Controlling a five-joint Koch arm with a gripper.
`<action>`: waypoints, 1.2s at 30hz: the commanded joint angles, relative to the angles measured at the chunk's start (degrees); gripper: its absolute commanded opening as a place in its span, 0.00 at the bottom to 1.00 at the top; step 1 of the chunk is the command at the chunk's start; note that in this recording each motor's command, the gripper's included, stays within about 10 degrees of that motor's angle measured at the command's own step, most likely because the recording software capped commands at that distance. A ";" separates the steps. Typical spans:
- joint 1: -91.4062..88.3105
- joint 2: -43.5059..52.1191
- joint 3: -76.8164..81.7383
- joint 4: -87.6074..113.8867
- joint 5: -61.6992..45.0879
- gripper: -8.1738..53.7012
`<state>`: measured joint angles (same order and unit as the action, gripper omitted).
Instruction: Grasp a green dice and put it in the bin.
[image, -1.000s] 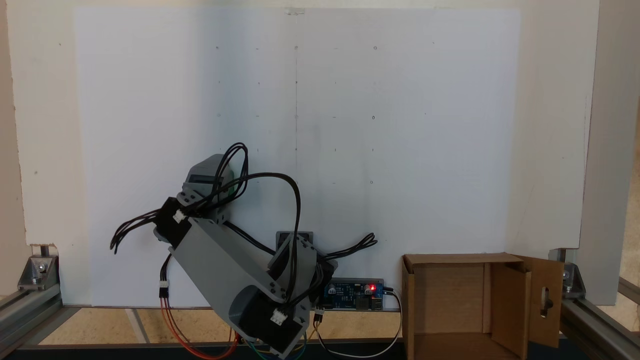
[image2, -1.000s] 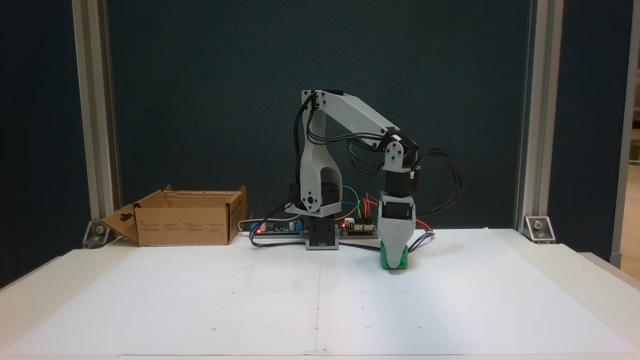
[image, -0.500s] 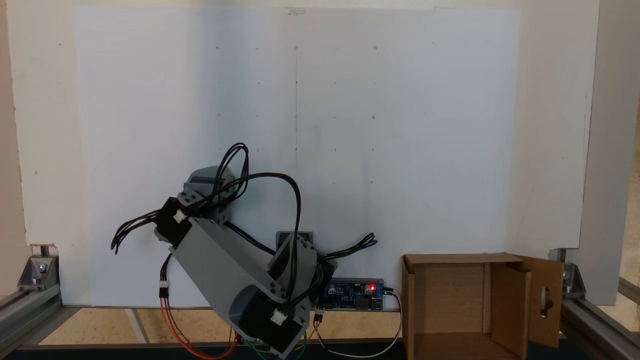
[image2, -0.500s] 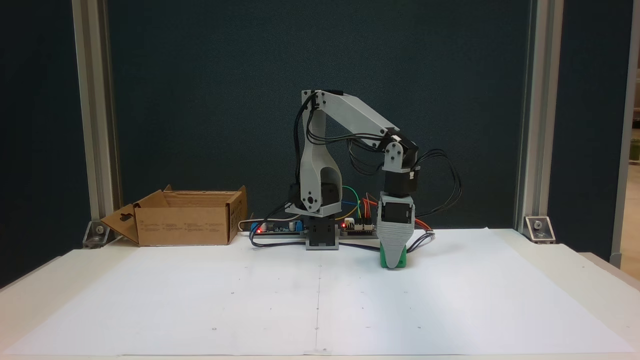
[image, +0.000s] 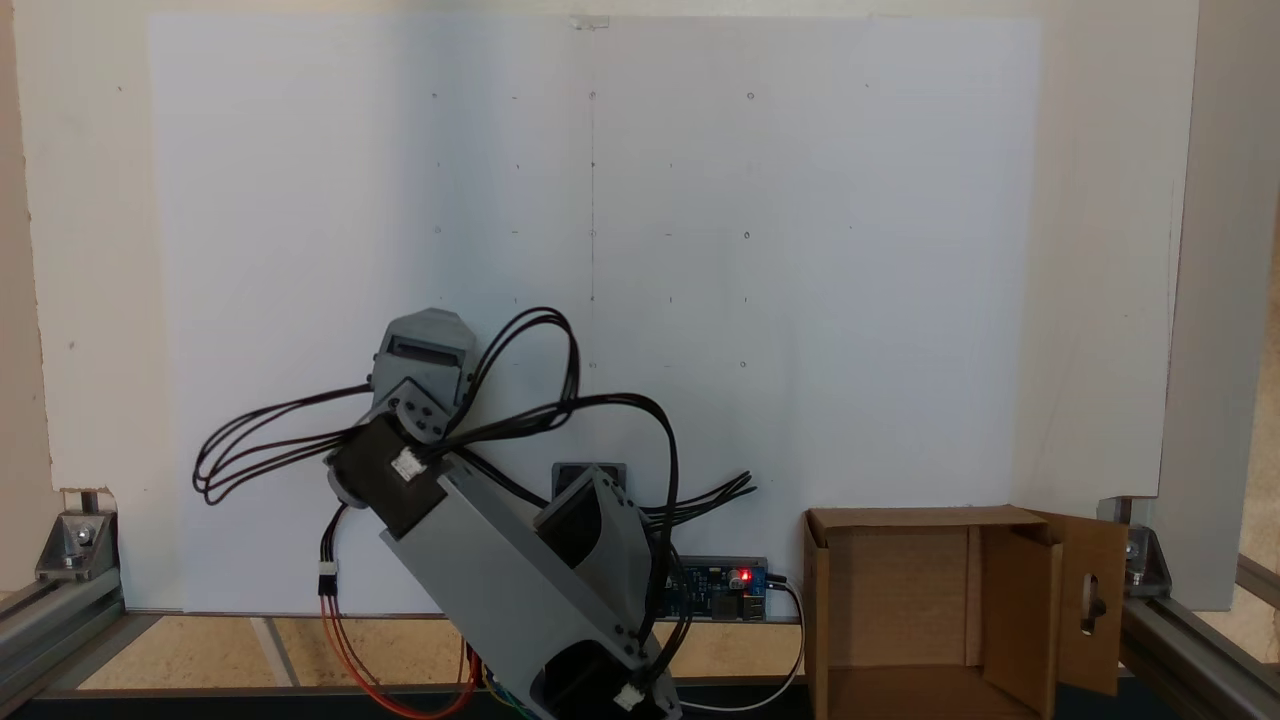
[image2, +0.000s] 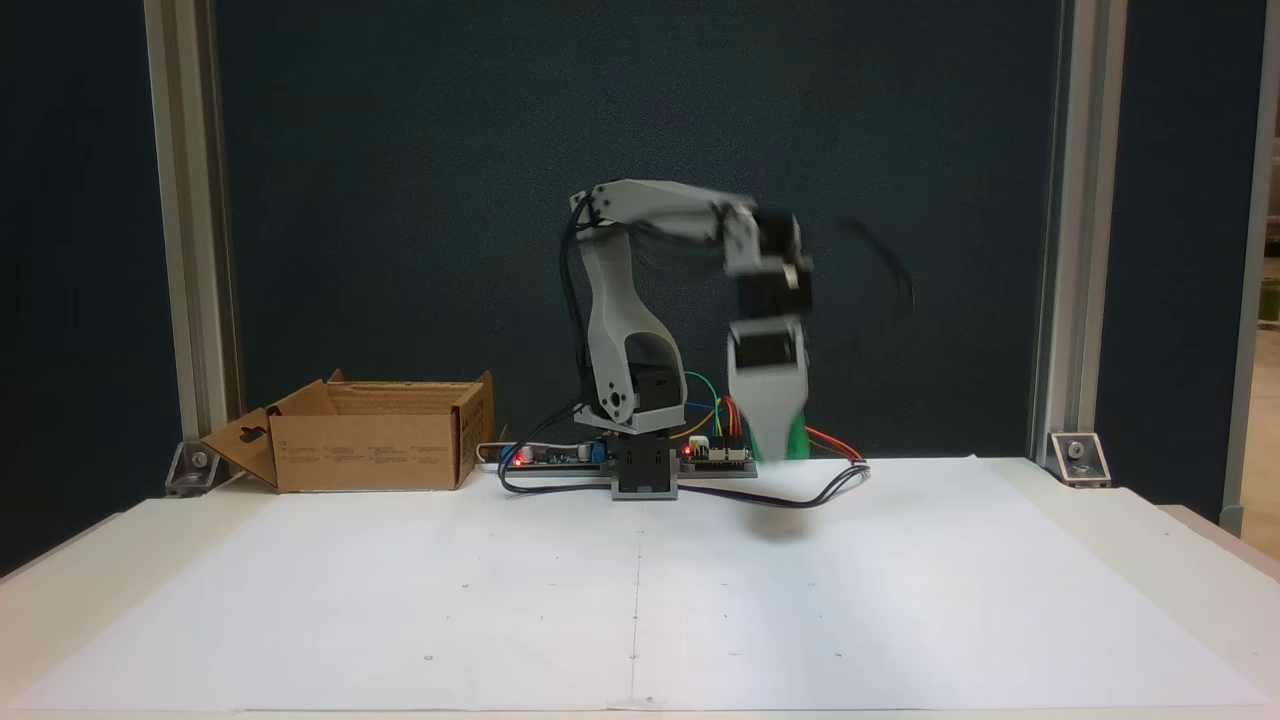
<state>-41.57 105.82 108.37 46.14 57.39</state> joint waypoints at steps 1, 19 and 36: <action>5.54 1.93 -9.03 4.92 -5.45 0.32; 63.61 1.93 -26.28 3.25 -38.12 0.32; 142.54 -22.15 -46.14 2.81 -81.81 0.32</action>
<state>100.02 82.62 66.62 50.19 -18.54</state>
